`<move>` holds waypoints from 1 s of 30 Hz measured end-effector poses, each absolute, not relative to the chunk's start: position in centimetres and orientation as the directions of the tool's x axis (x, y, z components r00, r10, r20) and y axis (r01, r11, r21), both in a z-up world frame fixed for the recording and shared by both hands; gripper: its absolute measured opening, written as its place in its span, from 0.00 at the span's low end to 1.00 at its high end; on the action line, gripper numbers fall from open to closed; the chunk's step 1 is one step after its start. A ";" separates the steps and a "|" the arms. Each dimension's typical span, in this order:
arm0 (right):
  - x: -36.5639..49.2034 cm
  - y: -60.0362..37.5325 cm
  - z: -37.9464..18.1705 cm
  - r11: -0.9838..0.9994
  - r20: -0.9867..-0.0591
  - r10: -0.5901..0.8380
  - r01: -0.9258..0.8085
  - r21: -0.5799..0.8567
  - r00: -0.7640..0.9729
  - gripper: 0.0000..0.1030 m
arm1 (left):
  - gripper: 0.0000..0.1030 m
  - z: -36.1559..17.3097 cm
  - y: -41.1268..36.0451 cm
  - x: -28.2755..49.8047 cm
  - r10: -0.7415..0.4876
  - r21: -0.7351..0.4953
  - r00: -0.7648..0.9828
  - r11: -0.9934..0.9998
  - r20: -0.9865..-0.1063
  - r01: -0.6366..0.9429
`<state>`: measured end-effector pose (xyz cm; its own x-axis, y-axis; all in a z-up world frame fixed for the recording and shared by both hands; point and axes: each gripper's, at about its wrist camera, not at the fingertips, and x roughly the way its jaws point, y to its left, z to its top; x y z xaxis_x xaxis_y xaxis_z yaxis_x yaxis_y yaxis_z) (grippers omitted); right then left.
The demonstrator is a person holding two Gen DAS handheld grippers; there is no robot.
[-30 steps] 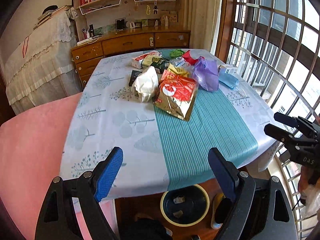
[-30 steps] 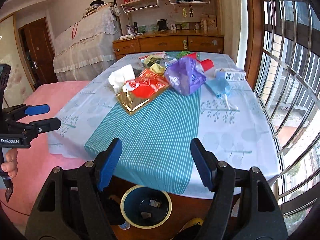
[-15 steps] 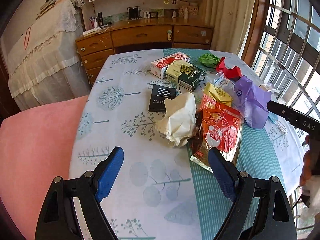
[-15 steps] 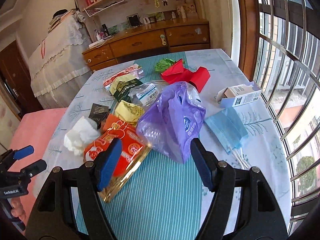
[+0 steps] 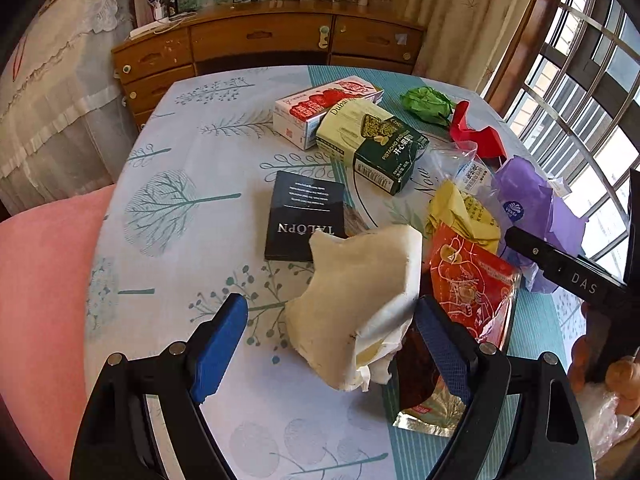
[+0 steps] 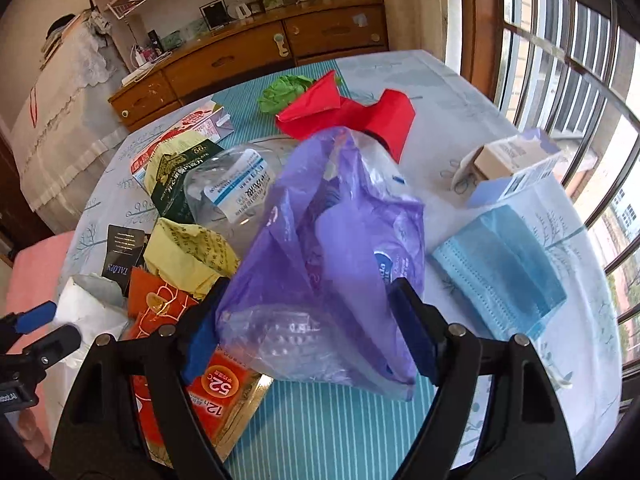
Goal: Collect trash
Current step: 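Grasp the white tissue with the left tool while the right grasps the purple bag, then carry the tissue and purple bag down over the blue bin with both tools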
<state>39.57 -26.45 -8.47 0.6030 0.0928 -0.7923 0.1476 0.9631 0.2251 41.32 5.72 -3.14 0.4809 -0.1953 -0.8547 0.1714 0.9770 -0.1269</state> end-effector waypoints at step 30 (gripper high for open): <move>16.2 -26.2 5.5 0.918 -0.573 0.368 -0.191 0.346 0.732 0.08 | 0.31 7.0 3.6 23.2 -0.308 -0.139 0.611 0.941 -0.729 0.309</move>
